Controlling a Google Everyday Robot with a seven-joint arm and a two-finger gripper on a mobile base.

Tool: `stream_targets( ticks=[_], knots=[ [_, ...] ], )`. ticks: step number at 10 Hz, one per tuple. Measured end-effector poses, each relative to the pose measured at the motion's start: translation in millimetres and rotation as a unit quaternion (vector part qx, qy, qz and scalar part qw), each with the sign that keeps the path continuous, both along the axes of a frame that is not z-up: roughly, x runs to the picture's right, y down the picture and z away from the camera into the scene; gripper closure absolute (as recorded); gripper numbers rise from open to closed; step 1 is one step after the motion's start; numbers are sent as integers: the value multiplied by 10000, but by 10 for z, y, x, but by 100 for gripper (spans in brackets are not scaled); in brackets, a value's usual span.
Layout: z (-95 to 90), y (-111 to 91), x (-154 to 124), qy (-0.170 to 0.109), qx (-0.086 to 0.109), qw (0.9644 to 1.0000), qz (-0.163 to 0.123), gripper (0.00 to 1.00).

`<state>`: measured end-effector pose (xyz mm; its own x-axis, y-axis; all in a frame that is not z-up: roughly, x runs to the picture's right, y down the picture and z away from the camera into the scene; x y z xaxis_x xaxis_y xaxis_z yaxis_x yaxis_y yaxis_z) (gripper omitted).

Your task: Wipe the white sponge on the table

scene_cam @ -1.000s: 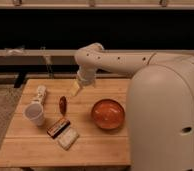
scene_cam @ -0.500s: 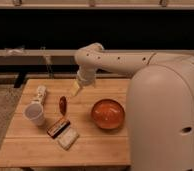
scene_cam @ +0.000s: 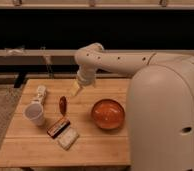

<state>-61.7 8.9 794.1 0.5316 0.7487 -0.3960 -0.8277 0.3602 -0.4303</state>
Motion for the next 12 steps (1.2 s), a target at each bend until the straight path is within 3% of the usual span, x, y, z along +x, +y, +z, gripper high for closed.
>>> stream_targets(
  ticks=[2,5,8,10,12],
  knots=[
    [-5,-2,2,2,9,10000,-11,20],
    [-187,103,-57,30,140,9998,-116,20],
    [-512,571,-324,60,48,9998,-188,20],
    [-746,1033,-590,79,-90,9994,-317,20],
    [-820,1434,-755,154,-245,9985,-472,20]
  ],
)
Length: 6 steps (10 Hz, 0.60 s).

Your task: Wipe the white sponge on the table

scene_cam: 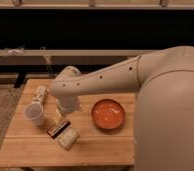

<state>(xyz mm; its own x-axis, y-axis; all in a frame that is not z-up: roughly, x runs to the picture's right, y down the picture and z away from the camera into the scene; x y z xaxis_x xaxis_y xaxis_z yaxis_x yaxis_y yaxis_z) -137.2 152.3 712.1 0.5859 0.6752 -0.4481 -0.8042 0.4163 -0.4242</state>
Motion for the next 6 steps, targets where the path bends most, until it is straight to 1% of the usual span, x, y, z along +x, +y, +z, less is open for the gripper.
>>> stream_targets(
  ticks=[1,2,3,4,6],
  knots=[
    [45,249,-74,89,-150,9998,-56,20],
    [107,400,-91,174,-256,9995,-64,20],
    [227,578,-89,311,-416,9986,-49,20],
    [338,676,-44,440,-554,9975,20,20],
    [459,749,38,610,-746,9952,198,20]
  ],
)
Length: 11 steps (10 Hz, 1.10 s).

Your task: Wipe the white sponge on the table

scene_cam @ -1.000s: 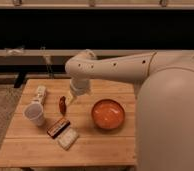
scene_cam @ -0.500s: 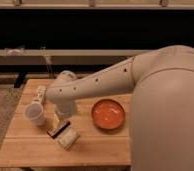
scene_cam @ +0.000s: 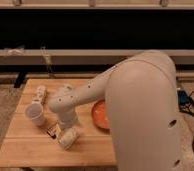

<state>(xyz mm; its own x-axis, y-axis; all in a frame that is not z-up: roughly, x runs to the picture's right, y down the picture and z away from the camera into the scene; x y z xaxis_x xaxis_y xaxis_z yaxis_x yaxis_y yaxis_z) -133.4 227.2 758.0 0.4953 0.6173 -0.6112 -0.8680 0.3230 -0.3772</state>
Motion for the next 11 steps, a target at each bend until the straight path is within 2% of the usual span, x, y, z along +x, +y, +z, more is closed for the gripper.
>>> stream_targets(
  ticks=[2,5,11],
  knots=[
    [120,29,107,189,-170,9993,276,20],
    [246,49,130,411,-290,9968,626,20],
    [271,34,-57,399,-182,9978,500,20]
  ],
)
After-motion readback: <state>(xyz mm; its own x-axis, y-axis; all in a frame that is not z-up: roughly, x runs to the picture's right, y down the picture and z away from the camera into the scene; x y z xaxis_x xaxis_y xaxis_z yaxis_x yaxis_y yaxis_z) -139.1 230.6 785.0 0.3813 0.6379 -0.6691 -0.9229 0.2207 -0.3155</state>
